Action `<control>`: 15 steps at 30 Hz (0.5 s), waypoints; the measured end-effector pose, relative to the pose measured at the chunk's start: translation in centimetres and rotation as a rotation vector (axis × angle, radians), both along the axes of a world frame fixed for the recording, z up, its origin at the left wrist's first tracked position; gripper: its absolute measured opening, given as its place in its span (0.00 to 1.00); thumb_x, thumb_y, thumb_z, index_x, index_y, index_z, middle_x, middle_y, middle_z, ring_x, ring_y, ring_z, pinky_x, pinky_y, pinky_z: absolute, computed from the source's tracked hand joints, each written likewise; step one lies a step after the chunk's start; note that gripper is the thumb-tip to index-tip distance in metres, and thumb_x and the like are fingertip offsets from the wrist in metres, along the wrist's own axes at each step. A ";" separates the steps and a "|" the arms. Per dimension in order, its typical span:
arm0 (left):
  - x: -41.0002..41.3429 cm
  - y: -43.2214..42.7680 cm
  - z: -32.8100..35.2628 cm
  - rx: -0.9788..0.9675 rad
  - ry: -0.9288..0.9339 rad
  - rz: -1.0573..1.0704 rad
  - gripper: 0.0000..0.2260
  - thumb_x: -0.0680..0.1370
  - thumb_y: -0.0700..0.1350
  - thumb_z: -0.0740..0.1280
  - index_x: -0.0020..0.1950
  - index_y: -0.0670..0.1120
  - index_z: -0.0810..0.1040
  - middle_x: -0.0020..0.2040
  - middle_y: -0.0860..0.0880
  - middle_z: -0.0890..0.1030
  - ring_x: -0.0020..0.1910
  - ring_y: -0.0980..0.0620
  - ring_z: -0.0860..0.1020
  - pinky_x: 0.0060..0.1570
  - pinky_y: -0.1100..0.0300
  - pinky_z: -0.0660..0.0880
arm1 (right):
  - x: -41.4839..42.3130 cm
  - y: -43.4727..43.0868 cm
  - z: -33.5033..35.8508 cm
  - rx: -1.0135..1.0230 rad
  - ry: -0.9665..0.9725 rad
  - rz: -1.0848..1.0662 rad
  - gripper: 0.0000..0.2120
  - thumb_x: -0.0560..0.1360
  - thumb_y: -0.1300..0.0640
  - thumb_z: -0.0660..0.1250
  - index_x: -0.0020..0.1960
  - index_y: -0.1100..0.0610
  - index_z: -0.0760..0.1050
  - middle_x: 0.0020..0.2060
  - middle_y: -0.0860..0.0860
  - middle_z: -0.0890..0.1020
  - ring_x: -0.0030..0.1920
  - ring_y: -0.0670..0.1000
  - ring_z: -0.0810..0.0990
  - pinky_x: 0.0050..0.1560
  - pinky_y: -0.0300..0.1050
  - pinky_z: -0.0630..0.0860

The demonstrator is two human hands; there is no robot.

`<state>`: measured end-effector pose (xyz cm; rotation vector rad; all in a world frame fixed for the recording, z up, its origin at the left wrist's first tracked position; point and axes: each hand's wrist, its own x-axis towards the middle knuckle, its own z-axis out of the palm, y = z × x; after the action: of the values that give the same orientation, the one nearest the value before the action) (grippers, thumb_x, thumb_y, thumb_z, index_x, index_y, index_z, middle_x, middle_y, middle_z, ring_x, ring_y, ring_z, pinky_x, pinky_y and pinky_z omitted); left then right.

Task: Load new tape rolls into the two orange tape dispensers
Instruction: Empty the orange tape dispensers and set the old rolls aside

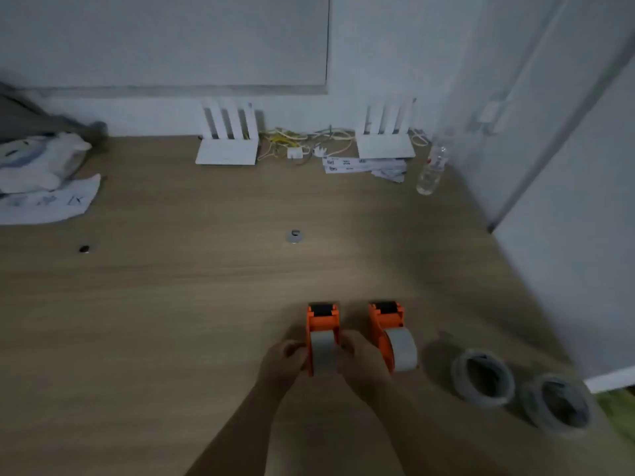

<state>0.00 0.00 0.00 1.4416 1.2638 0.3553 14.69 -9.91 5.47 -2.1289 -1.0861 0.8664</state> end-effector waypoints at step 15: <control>1.7 -2.6 4.1 -0.185 -0.159 0.260 0.11 0.77 0.37 0.66 0.39 0.46 0.86 0.36 0.46 0.83 0.37 0.50 0.78 0.40 0.53 0.73 | 2.2 1.2 -1.4 -0.062 0.108 0.113 0.04 0.76 0.57 0.67 0.44 0.49 0.75 0.36 0.38 0.73 0.37 0.38 0.74 0.42 0.35 0.72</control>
<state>1.73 -2.61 4.13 1.0742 1.3196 0.5040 16.84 -8.68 4.07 -2.0606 -1.1467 1.0680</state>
